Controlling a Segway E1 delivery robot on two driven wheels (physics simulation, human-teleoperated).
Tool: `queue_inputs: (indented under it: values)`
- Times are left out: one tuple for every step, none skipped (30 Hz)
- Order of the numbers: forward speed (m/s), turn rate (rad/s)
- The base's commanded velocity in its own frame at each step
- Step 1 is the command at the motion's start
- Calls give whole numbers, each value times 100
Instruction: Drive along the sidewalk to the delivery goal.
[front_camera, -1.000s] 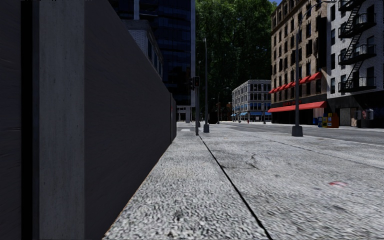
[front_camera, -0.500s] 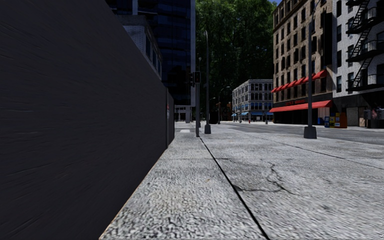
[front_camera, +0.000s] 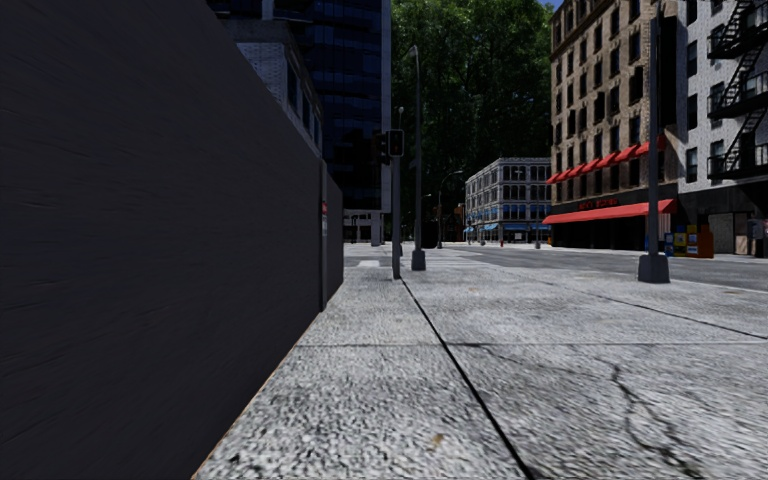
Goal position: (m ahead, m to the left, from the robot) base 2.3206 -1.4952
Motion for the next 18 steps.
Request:
queue_inputs:
  values:
    - [200, 0]
    - [200, 0]
    - [200, 0]
    - [200, 0]
    - [200, 0]
    - [200, 0]
    - [200, 0]
    - [200, 0]
    - [200, 0]
    - [200, 0]
    - [200, 0]
    - [200, 0]
    - [200, 0]
    - [200, 0]
    - [200, 0]
    - [200, 0]
    - [200, 0]
    - [200, 0]
